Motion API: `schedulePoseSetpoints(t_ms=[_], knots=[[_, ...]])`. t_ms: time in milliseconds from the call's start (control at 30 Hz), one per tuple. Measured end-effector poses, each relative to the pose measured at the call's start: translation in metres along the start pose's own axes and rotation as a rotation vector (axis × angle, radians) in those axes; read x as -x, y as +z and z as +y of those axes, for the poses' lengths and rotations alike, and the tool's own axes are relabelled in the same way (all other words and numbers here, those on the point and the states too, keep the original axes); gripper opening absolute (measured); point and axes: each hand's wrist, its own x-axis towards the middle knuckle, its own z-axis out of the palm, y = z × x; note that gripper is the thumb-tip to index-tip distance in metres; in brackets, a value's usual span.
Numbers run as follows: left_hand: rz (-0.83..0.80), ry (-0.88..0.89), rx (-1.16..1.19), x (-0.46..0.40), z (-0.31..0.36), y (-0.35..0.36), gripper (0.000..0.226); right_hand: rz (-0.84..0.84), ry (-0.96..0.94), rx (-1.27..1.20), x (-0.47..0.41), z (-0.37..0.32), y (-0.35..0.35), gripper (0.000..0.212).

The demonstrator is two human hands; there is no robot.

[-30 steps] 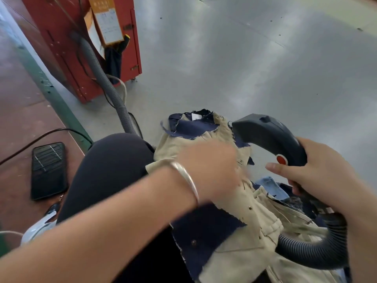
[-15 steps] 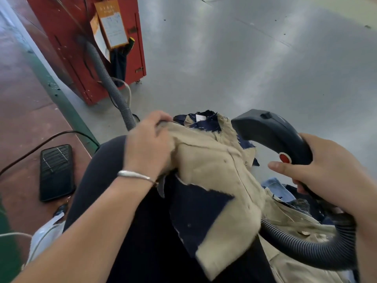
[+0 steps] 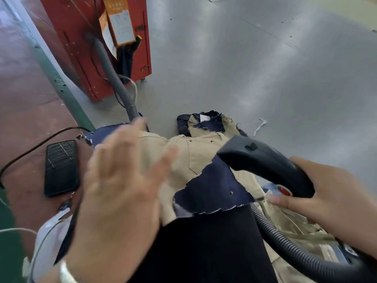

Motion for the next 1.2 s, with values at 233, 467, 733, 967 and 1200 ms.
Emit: schedulePoseSetpoints(t_ms=[233, 467, 733, 967, 1200], knots=[[-0.500, 0.523, 0.143, 0.005, 0.035, 0.033, 0.080, -0.089, 0.002, 0.087, 0.010, 0.008, -0.004, 0.050], [-0.543, 0.435, 0.168, 0.007, 0.037, 0.040, 0.089, -0.090, 0.007, 0.097, -0.043, -0.014, 0.008, 0.030], [-0.465, 0.391, 0.243, 0.015, 0.036, 0.046, 0.073, 0.042, 0.007, -0.019, -0.104, -0.030, -0.005, 0.027], [-0.402, 0.374, 0.283, 0.018, 0.038, 0.049, 0.064, 0.015, 0.038, 0.009, -0.004, 0.009, -0.030, 0.059], [-0.414, 0.405, 0.284, 0.018, 0.036, 0.050, 0.068, -0.170, 0.028, 0.222, 0.001, -0.004, 0.000, 0.044]])
